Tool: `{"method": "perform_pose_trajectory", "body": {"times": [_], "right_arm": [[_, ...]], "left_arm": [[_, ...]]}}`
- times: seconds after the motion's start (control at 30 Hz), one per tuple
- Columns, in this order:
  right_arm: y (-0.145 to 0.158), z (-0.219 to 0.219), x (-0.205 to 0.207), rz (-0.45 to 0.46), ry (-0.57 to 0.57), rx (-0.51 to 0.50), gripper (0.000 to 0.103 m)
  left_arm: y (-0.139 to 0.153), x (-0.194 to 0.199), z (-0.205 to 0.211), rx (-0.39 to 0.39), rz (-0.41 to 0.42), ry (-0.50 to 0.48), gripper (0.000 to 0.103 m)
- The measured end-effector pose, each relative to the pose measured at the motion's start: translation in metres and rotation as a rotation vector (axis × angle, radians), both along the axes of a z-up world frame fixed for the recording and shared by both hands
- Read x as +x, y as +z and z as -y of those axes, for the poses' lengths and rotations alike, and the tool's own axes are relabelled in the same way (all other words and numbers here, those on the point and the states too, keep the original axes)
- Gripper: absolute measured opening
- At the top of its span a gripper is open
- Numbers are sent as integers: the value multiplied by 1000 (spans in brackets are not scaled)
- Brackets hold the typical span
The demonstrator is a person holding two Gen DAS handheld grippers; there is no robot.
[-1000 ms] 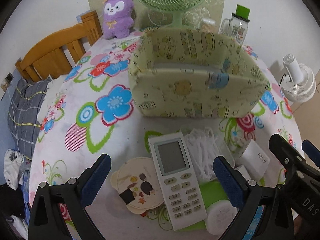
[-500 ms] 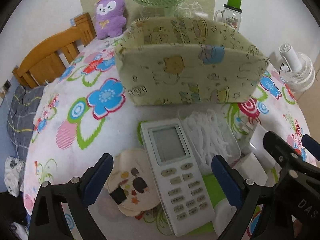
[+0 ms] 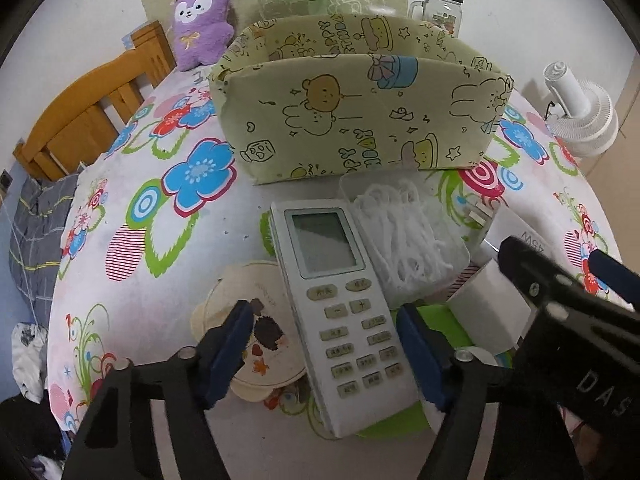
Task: Organize rigid objects
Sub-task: 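Close the left tool on the white remote while the right tool grasps the white plug adapter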
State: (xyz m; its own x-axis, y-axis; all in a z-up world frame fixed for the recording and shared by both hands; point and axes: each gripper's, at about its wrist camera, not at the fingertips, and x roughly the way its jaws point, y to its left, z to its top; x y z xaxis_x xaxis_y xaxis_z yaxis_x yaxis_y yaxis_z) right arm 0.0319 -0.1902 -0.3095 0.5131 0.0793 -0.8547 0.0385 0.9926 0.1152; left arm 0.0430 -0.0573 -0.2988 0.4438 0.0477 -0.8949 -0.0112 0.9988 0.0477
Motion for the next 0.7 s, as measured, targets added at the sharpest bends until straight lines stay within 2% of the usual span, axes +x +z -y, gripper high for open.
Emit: {"method": "perform_pose_trajectory", "body": {"times": [0.1, 0.3, 0.37, 0.5, 0.6, 0.7], "right_arm": [[-2, -3, -2, -4, -3, -1, 103], [-10, -9, -4, -25, -10, 25, 101], [-11, -9, -4, -33, -22, 49, 93], [-12, -13, -5, -51, -30, 84, 89], [-14, -16, -6, -71, -31, 102, 85], [-16, -20, -6, -85, -26, 131, 78]], "left_arm": [[-1, 3, 2, 5, 2, -18, 57], [-3, 4, 0, 19, 26, -40, 53], [-3, 6, -1, 22, 29, -49, 53], [-3, 9, -3, 27, 29, -55, 57], [-7, 13, 0, 60, 15, -72, 67], [-9, 13, 3, 93, 31, -96, 67]]}}
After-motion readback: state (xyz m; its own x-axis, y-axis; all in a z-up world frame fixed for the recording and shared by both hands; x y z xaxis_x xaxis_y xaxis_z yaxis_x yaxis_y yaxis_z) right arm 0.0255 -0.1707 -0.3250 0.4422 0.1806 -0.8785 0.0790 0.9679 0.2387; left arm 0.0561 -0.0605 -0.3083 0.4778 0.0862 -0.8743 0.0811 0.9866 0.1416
